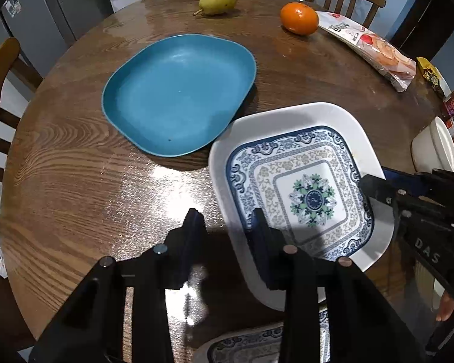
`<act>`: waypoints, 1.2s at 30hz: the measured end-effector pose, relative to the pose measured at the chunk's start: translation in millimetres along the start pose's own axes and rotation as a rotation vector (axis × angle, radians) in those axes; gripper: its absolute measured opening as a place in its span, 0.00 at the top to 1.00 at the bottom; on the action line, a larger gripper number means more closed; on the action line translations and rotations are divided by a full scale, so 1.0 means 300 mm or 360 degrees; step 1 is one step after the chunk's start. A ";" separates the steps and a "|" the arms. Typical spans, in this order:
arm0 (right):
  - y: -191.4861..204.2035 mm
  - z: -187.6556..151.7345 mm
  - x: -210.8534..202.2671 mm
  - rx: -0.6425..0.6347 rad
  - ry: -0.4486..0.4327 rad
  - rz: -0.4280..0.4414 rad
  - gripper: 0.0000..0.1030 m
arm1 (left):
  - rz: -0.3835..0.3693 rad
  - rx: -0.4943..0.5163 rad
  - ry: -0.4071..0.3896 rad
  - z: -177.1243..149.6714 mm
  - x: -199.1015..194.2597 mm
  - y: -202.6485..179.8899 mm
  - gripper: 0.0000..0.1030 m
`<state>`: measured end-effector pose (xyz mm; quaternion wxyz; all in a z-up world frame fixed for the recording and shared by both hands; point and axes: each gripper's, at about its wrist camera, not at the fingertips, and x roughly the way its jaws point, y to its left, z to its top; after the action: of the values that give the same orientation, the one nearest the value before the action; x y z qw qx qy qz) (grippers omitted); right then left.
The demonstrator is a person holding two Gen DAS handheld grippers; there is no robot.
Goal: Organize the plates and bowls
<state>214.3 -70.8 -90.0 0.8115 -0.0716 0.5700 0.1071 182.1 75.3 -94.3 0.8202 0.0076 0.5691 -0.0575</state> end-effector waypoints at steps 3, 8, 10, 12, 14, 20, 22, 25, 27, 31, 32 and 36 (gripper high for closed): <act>-0.012 0.004 0.012 -0.0016 0.0000 0.0006 0.88 | -0.0029 0.0017 0.0001 0.006 0.002 -0.023 0.77; -0.024 0.004 0.005 0.0003 -0.0013 0.0019 0.89 | -0.0017 0.0003 -0.0015 0.009 0.005 -0.032 0.77; -0.033 -0.004 -0.004 0.0034 -0.0029 0.0044 0.90 | -0.0016 -0.0002 -0.0024 0.009 0.003 -0.034 0.77; -0.039 -0.011 -0.020 0.0049 -0.0056 0.0049 0.90 | -0.0021 -0.0004 -0.0037 0.011 -0.006 -0.037 0.77; -0.052 -0.020 -0.051 0.0075 -0.0092 0.0070 0.91 | -0.0025 -0.0003 -0.0070 0.013 -0.028 -0.043 0.77; -0.079 -0.056 -0.171 0.0129 -0.0211 0.0116 0.91 | -0.0024 0.0026 -0.0193 0.011 -0.129 -0.069 0.77; -0.084 -0.077 -0.225 0.0150 -0.0268 0.0136 0.91 | -0.0025 0.0038 -0.0237 0.006 -0.169 -0.077 0.77; -0.079 -0.112 -0.282 0.0165 -0.0333 0.0166 0.91 | -0.0031 0.0052 -0.0283 -0.008 -0.213 -0.087 0.77; -0.078 -0.133 -0.319 0.0178 -0.0371 0.0184 0.91 | -0.0033 0.0060 -0.0308 -0.024 -0.241 -0.092 0.77; -0.062 -0.174 -0.365 0.0198 -0.0420 0.0213 0.91 | -0.0025 0.0078 -0.0349 -0.070 -0.296 -0.094 0.77; -0.061 -0.184 -0.371 0.0202 -0.0425 0.0222 0.91 | -0.0021 0.0080 -0.0355 -0.078 -0.304 -0.093 0.77; -0.044 -0.227 -0.386 0.0208 -0.0428 0.0260 0.91 | 0.0001 0.0085 -0.0370 -0.104 -0.320 -0.100 0.77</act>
<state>117.8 -110.6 -4.2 0.8720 0.0429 0.4659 0.1440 116.7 56.2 -14.0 0.8802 0.0227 0.4684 -0.0730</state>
